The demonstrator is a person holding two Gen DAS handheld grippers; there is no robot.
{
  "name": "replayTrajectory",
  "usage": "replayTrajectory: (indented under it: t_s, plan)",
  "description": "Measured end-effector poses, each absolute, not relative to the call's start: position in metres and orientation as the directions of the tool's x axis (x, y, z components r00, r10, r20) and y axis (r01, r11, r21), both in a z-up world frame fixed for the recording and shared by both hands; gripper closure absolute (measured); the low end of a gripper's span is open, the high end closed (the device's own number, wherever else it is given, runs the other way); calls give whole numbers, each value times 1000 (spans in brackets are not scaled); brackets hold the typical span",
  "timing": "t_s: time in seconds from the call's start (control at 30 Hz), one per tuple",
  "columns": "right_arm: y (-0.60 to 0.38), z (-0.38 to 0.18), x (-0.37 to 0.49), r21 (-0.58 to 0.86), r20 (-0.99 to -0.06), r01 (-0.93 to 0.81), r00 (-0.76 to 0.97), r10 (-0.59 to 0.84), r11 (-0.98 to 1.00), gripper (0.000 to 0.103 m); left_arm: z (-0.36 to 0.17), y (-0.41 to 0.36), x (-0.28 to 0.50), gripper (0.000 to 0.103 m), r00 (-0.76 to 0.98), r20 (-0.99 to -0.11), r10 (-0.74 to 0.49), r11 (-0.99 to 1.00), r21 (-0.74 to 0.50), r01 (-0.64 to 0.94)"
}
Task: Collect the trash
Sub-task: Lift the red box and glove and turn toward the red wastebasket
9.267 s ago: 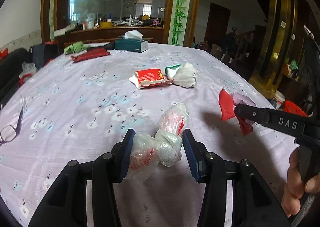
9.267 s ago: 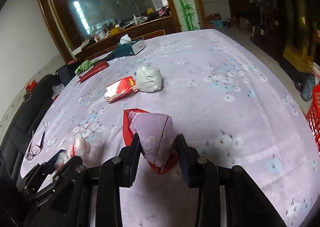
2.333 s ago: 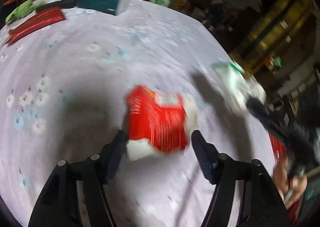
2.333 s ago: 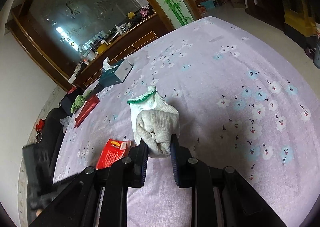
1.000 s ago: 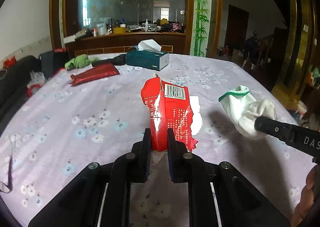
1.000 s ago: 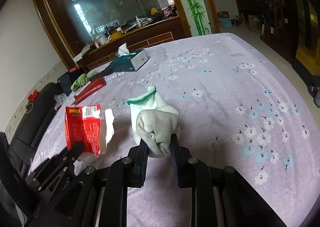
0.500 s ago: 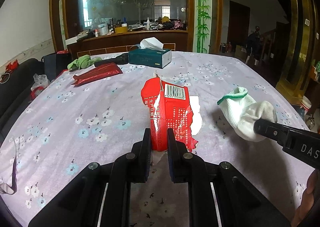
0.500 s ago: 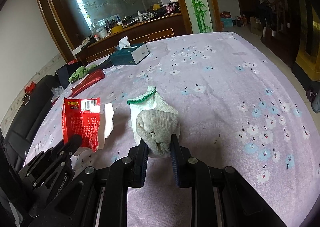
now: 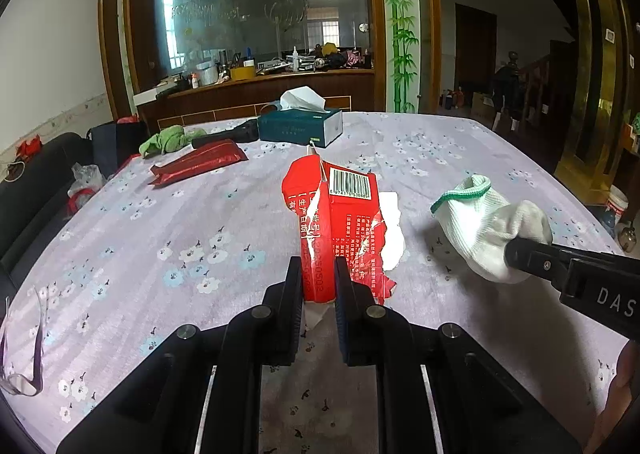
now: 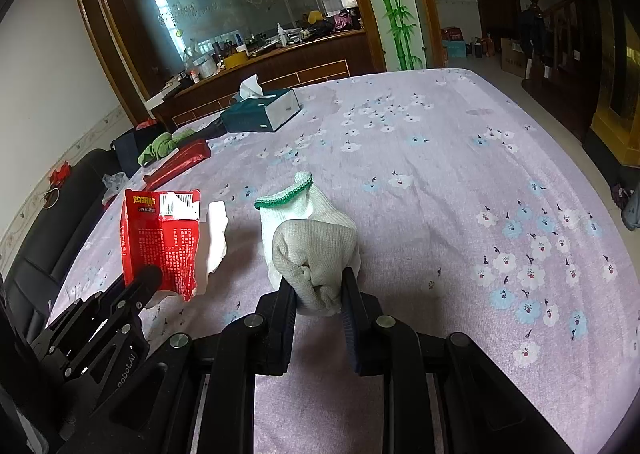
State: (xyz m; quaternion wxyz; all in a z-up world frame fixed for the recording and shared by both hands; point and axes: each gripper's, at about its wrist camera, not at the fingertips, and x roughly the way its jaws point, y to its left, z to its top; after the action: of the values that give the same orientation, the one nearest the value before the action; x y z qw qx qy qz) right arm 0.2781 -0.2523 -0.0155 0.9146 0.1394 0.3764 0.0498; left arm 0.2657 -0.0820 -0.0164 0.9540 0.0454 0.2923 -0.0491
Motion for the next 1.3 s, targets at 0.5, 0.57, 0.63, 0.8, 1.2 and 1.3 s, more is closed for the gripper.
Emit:
replayTrajectory:
  t_s: [0.5, 0.57, 0.63, 0.8, 1.2, 1.3]
  plan:
    - [-253, -13, 276, 292, -669, 14, 718, 194, 956, 81, -16, -86, 263, 90, 830, -556, -50, 990, 79, 113]
    - [-253, -12, 276, 288, -667, 14, 721, 190, 958, 81, -15, -86, 264, 90, 830, -555, -51, 990, 81, 115]
    - [-253, -11, 276, 288, -665, 13, 722, 190, 958, 81, -16, -85, 264, 90, 830, -555, -50, 990, 84, 116]
    - [-254, -10, 275, 287, -665, 14, 722, 189, 958, 81, -16, -86, 265, 90, 830, -556, -51, 990, 83, 117]
    - [-260, -5, 271, 291, -653, 37, 738, 170, 956, 81, -14, -85, 260, 90, 845, -533, -46, 989, 98, 115]
    - [-265, 0, 269, 295, -649, 70, 747, 146, 953, 81, -12, -84, 259, 90, 849, -527, -44, 989, 97, 112]
